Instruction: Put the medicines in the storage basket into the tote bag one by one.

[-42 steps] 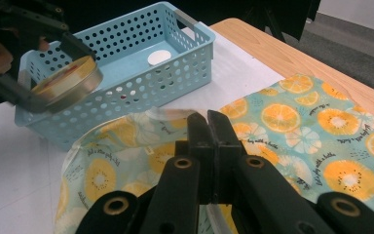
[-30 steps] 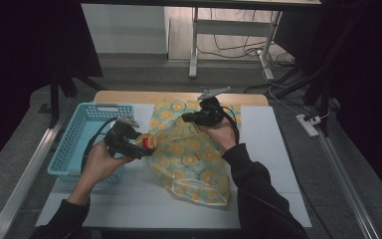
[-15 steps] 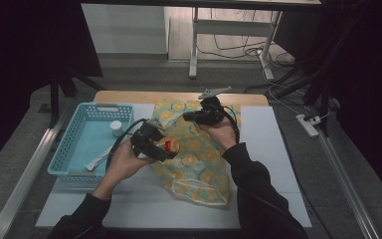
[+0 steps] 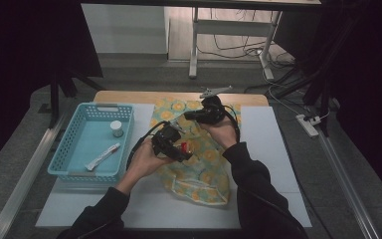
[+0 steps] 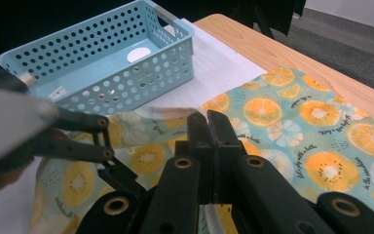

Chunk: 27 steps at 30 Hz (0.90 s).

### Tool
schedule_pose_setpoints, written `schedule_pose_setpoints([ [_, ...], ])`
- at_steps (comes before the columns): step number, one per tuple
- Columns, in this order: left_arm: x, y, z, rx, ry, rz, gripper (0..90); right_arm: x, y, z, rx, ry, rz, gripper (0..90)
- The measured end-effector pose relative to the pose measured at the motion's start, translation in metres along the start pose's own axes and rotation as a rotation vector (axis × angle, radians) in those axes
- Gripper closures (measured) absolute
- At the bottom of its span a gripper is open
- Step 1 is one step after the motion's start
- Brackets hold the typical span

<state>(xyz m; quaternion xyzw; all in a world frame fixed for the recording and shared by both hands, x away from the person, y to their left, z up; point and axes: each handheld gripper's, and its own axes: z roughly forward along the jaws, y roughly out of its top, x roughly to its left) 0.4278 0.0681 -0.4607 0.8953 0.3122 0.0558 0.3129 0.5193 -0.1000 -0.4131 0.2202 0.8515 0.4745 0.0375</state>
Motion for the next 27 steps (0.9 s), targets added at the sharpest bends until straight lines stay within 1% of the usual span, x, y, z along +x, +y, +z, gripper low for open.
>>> schedule_pose_setpoints([
  [5, 0.004, 0.000, 0.014, 0.004, 0.012, -0.006, 20.5, -0.005, -0.002, 0.002, 0.002, -0.012, 0.012, 90.0],
  [7, 0.006, 0.000, 0.020, 0.011, 0.026, -0.003, 20.5, -0.006, -0.002, 0.002, 0.003, -0.015, 0.017, 90.0],
  [10, 0.009, -0.001, 0.028, 0.023, 0.040, -0.001, 20.5, -0.008, -0.003, 0.003, 0.005, -0.019, 0.018, 90.0],
  [11, 0.009, -0.001, 0.031, 0.027, 0.040, -0.005, 20.5, -0.008, -0.003, 0.003, 0.005, -0.020, 0.019, 90.0],
  [16, 0.012, -0.002, 0.043, 0.042, 0.050, 0.004, 20.5, -0.008, -0.003, 0.006, 0.009, -0.027, 0.011, 90.0],
  [19, 0.014, -0.002, 0.049, 0.047, 0.055, 0.005, 20.4, -0.008, -0.003, 0.007, 0.015, -0.033, 0.013, 90.0],
  [21, 0.016, -0.003, 0.052, 0.045, 0.047, -0.006, 20.4, -0.008, -0.004, 0.008, 0.016, -0.035, 0.011, 90.0],
  [22, 0.016, -0.003, 0.053, 0.040, 0.048, -0.011, 20.4, -0.008, -0.004, 0.008, 0.017, -0.035, 0.012, 90.0],
  [27, 0.018, -0.005, 0.060, 0.044, 0.066, -0.007, 20.3, -0.009, -0.005, 0.009, 0.021, -0.041, 0.013, 90.0],
])
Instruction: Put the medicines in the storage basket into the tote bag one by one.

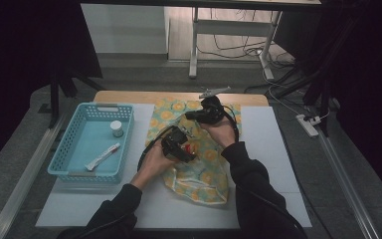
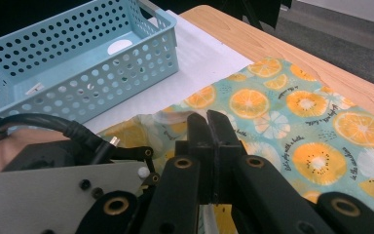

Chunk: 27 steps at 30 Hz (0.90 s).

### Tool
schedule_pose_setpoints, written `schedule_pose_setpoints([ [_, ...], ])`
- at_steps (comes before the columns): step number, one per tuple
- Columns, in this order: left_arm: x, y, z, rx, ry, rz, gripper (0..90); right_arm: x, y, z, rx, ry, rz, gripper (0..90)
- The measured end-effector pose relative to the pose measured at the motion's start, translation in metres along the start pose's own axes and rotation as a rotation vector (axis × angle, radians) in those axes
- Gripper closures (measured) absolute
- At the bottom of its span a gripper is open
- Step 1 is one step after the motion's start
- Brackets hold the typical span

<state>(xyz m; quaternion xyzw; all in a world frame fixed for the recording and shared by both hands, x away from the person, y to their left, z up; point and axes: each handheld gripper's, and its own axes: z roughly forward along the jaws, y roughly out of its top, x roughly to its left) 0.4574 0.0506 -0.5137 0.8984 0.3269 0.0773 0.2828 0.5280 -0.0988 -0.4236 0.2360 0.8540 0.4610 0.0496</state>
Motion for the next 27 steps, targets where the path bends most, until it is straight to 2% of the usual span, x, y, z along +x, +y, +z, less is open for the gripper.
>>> schedule_pose_setpoints([
  [6, -0.001, -0.002, 0.002, -0.012, 0.016, -0.001, 18.8, 0.000, -0.001, 0.001, 0.001, -0.001, -0.002, 90.0],
  [10, -0.001, -0.001, -0.006, -0.048, -0.006, -0.017, 14.1, 0.000, -0.001, 0.001, -0.001, 0.001, -0.005, 90.0],
  [15, -0.004, -0.001, -0.018, -0.070, -0.016, -0.015, 9.9, 0.001, -0.002, 0.000, -0.003, 0.009, -0.005, 90.0],
  [20, -0.008, -0.003, -0.030, -0.109, -0.072, -0.037, 5.8, 0.001, -0.003, -0.002, -0.005, 0.009, -0.006, 90.0],
  [27, -0.012, -0.009, -0.047, -0.175, -0.105, -0.033, 0.0, 0.002, -0.004, -0.002, -0.004, 0.017, -0.008, 90.0],
])
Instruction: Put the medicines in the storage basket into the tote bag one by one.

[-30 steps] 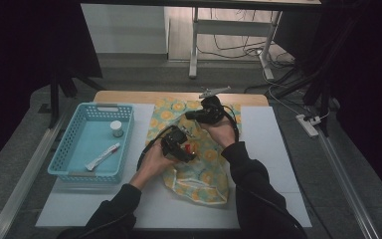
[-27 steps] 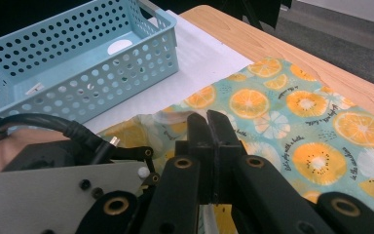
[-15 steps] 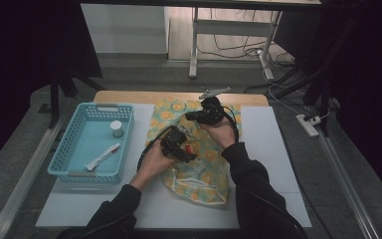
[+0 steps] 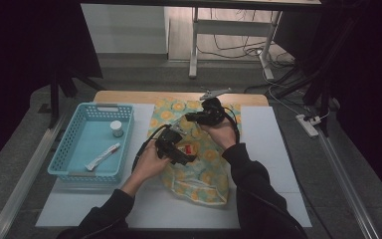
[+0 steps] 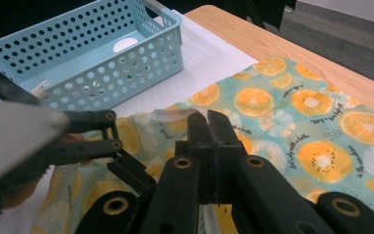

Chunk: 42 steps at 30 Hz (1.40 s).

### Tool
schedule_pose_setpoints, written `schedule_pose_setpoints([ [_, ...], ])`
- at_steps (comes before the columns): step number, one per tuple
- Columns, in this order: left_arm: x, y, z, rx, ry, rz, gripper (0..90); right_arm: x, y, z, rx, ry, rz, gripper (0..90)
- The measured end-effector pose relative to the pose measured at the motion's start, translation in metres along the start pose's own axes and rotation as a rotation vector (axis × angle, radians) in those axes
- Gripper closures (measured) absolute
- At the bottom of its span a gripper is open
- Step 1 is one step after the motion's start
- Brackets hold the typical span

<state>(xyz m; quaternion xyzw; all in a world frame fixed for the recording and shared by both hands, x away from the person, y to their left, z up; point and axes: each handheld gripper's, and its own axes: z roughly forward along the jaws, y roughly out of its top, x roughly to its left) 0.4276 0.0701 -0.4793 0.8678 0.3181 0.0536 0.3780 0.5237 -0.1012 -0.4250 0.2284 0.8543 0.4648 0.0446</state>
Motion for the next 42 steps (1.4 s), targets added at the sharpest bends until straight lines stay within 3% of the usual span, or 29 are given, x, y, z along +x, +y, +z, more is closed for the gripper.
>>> schedule_pose_setpoints([
  [11, -0.009, -0.006, -0.028, -0.055, -0.031, 0.003, 0.0, 0.002, -0.001, -0.001, 0.006, 0.010, -0.002, 90.0],
  [24, 0.000, -0.019, -0.059, -0.092, -0.063, -0.028, 0.4, 0.002, -0.002, -0.003, 0.004, 0.020, -0.003, 90.0],
  [33, 0.008, -0.031, -0.080, -0.119, -0.048, -0.041, 0.0, 0.003, -0.002, -0.005, 0.004, 0.020, -0.008, 90.0],
  [42, 0.016, -0.044, -0.104, -0.150, 0.010, -0.060, 0.0, 0.003, -0.003, -0.005, 0.008, 0.012, -0.008, 90.0],
])
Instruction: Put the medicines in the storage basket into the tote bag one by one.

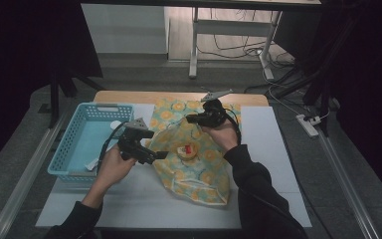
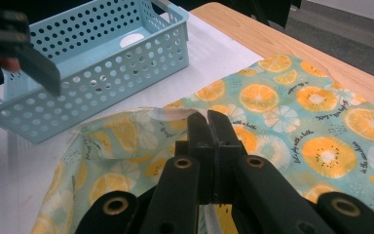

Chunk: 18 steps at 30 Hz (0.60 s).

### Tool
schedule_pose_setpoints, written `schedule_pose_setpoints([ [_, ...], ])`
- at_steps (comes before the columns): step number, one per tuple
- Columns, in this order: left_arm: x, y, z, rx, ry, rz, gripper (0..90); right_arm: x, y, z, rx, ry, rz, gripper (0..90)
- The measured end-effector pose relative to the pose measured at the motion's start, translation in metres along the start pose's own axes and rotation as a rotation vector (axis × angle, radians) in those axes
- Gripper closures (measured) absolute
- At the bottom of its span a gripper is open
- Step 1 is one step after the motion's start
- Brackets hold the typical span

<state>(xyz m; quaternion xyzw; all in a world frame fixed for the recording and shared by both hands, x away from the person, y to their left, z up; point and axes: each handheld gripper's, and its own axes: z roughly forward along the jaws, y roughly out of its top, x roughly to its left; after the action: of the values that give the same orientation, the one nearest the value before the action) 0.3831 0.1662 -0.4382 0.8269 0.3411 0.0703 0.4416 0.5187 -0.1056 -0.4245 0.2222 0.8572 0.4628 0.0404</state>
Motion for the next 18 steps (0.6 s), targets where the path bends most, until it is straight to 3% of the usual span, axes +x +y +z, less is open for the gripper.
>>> schedule_pose_setpoints([
  [14, 0.027, -0.016, -0.041, 0.009, 0.125, -0.014, 0.0, -0.001, -0.002, 0.001, 0.005, -0.009, 0.000, 90.0],
  [18, 0.035, -0.023, -0.050, -0.004, 0.145, -0.053, 0.0, -0.001, -0.002, 0.002, 0.005, -0.009, -0.001, 90.0],
])
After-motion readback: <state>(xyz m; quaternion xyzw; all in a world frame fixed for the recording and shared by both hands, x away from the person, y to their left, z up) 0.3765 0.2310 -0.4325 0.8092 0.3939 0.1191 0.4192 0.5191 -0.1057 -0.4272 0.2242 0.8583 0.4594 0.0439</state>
